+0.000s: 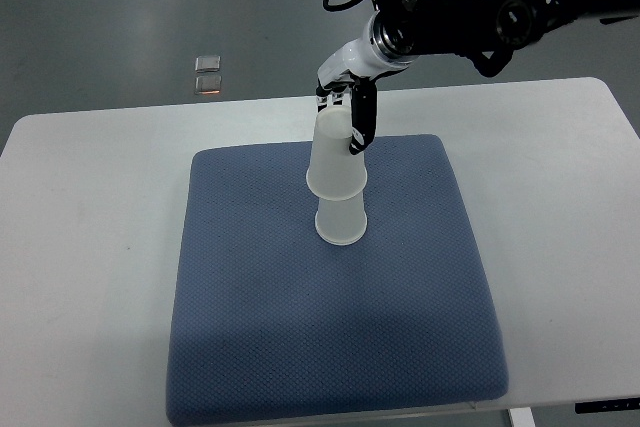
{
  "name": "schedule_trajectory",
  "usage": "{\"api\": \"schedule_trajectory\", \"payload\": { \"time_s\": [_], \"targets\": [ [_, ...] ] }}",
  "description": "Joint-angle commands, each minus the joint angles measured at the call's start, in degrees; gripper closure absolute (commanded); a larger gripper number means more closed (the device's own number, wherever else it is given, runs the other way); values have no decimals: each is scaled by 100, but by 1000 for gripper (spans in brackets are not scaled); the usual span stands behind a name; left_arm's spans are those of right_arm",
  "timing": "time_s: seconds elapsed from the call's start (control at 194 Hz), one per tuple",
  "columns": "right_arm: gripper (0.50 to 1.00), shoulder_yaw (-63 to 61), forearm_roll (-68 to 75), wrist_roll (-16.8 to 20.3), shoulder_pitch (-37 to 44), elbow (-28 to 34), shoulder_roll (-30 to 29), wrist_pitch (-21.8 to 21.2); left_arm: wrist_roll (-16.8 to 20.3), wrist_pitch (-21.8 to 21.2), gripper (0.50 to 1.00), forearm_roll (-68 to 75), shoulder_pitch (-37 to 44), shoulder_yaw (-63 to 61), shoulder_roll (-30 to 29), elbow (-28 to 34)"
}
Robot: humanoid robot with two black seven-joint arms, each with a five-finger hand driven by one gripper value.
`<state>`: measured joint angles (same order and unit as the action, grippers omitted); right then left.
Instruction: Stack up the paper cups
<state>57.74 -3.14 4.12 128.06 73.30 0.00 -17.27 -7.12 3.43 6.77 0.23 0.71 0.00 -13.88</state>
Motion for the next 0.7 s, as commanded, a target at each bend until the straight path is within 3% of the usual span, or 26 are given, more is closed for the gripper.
{"api": "schedule_trajectory", "payload": {
  "time_s": [0.0,0.185,0.694],
  "targets": [
    [750,0,-2,1,-61,0,0,48,0,0,500,0,3,0,0,0],
    [744,0,-2,1,-167,0,0,83,0,0,500,0,3,0,0,0],
    [652,0,6,1,-404,-158,0,189,0,0,500,0,3,0,0,0]
  ]
}}
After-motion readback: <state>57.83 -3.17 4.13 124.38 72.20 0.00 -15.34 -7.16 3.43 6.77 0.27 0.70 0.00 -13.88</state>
